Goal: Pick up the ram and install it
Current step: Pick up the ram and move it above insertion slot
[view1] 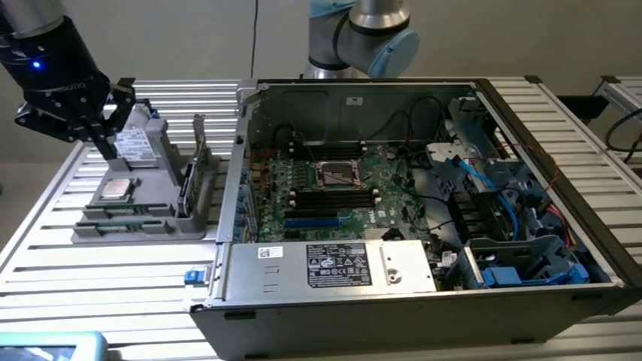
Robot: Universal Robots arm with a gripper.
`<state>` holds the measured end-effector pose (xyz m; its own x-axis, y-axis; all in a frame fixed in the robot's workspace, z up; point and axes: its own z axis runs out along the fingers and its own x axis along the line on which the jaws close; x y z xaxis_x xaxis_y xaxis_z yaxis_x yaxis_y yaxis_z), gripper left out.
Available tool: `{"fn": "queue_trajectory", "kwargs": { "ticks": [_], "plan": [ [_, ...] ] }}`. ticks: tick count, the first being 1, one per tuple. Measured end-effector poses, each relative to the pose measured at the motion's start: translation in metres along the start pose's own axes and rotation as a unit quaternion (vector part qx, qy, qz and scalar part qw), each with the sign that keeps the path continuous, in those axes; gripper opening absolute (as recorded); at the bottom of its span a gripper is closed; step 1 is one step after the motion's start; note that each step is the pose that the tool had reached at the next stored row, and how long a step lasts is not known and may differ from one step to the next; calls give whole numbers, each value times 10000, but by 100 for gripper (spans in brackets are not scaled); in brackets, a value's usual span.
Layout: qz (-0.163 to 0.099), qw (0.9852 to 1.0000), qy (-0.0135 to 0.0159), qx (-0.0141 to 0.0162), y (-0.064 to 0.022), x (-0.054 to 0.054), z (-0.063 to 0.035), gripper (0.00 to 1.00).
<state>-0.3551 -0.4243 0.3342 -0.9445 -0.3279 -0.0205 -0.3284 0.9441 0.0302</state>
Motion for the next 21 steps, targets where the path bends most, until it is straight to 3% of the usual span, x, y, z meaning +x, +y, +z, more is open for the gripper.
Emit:
{"fn": "queue_trajectory", "kwargs": {
  "ticks": [6, 11, 17, 21],
  "plan": [
    [-542, 9985, 13, -19, 0, 0, 6, 11],
    [-996, 9950, 27, -30, 0, 0, 10, 11],
    [-1533, 9882, 43, -41, 0, 0, 13, 11],
    [-1895, 9819, 55, -49, 0, 0, 14, 11]
  ]
}}
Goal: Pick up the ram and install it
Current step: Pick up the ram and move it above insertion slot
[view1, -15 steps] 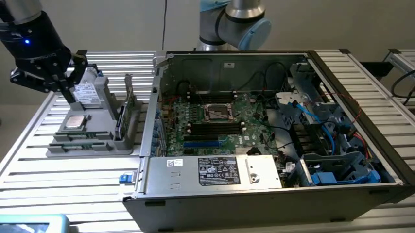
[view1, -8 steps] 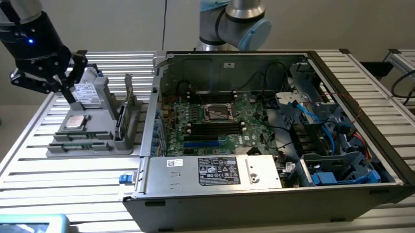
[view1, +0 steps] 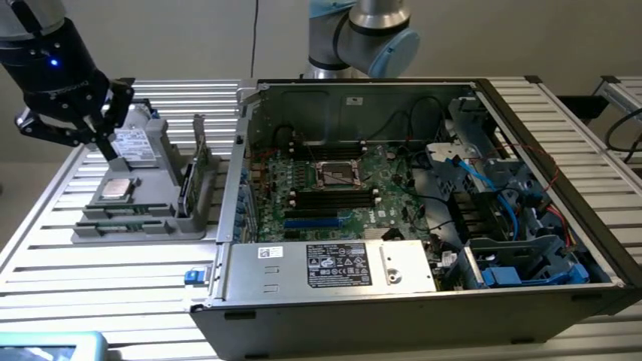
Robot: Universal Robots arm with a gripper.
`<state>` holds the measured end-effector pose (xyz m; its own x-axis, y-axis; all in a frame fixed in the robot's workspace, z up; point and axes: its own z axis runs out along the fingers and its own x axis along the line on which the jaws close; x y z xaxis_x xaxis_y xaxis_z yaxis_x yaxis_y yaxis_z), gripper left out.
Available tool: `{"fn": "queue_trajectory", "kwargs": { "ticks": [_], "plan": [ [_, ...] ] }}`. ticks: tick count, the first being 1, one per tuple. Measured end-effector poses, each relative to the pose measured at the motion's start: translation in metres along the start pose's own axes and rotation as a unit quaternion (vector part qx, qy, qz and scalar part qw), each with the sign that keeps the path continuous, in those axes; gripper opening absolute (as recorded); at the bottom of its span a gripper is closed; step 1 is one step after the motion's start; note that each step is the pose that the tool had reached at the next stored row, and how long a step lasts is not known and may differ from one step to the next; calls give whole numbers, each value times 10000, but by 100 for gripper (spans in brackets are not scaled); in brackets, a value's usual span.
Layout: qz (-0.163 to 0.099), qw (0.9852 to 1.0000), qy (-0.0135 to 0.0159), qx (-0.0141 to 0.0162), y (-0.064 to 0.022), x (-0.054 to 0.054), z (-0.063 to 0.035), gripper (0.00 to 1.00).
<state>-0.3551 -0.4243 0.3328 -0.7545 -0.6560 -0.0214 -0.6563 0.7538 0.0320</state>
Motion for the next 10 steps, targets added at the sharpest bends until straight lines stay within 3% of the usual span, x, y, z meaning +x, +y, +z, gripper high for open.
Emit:
{"fn": "queue_trajectory", "kwargs": {
  "ticks": [5, 10],
  "plan": [
    [-457, 9990, 15, -10, 0, 0, 3, 11],
    [-905, 9959, 27, -18, 0, 0, 5, 11]
  ]
}}
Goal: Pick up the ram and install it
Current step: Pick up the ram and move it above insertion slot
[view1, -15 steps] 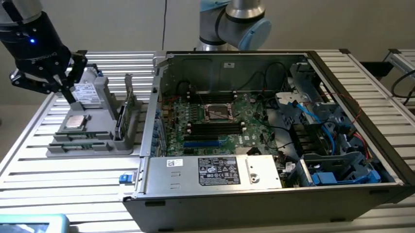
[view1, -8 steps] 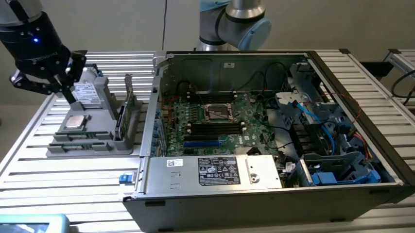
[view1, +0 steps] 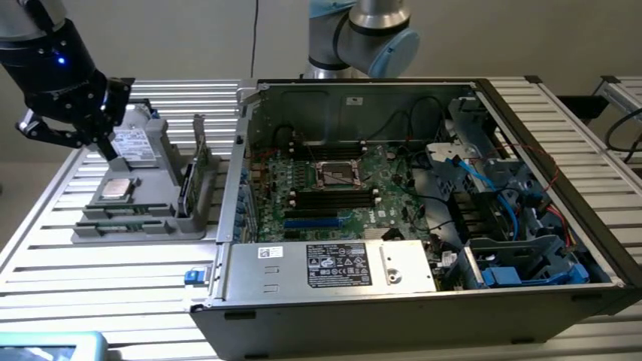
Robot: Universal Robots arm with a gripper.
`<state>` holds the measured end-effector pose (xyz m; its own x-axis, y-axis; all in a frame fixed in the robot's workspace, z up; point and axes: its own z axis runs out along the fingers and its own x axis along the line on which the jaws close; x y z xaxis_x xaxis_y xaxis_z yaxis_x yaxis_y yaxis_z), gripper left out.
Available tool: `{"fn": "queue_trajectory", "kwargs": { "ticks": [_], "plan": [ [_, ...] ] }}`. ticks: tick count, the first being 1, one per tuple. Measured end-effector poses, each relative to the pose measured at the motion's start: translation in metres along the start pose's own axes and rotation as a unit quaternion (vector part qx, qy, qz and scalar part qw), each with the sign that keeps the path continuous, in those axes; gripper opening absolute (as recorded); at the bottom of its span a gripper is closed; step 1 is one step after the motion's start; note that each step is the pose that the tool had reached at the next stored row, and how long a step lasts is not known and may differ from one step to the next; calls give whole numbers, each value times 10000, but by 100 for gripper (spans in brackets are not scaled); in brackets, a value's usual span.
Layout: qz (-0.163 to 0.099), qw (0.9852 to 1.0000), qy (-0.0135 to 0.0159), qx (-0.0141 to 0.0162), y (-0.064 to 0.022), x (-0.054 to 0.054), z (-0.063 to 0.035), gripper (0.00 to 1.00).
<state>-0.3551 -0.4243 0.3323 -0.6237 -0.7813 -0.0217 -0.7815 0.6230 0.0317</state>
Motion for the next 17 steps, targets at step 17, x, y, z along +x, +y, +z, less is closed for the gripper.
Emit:
{"fn": "queue_trajectory", "kwargs": {
  "ticks": [17],
  "plan": [
    [-1544, 9880, -19, 61, -1, 0, 7, 11]
  ]
}}
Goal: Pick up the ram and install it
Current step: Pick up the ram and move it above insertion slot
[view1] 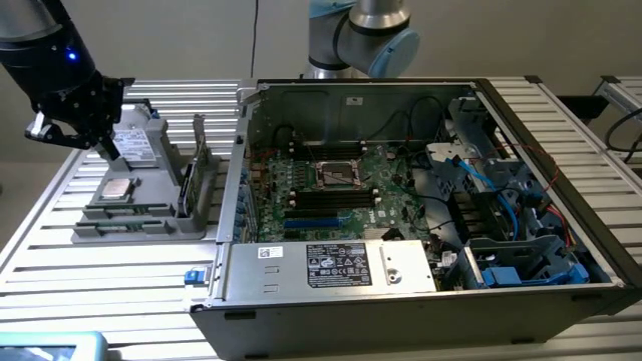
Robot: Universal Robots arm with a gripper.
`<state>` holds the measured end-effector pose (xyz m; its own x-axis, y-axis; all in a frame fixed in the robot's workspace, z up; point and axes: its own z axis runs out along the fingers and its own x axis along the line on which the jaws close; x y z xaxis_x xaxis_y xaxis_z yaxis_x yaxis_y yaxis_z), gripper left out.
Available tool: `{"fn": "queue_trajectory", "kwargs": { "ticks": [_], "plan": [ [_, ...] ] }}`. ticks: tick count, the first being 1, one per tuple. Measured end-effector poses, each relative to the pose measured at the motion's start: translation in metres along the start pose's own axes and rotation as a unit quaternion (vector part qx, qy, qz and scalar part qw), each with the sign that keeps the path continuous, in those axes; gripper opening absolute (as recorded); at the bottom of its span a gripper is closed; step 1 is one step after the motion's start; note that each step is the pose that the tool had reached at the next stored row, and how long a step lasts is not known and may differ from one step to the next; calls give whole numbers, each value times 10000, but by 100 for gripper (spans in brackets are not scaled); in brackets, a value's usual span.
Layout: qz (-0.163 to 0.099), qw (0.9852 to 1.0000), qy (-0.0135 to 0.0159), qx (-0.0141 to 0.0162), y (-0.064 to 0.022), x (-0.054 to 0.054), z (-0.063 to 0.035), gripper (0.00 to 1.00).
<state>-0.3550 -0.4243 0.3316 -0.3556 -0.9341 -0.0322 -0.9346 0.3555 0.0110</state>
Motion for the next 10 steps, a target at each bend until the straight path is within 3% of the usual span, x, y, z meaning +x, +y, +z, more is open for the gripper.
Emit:
{"fn": "queue_trajectory", "kwargs": {
  "ticks": [5, 10],
  "plan": [
    [-458, 9990, 14, -5, 0, 0, 3, 11],
    [-882, 9961, 33, -7, 0, 0, 4, 11]
  ]
}}
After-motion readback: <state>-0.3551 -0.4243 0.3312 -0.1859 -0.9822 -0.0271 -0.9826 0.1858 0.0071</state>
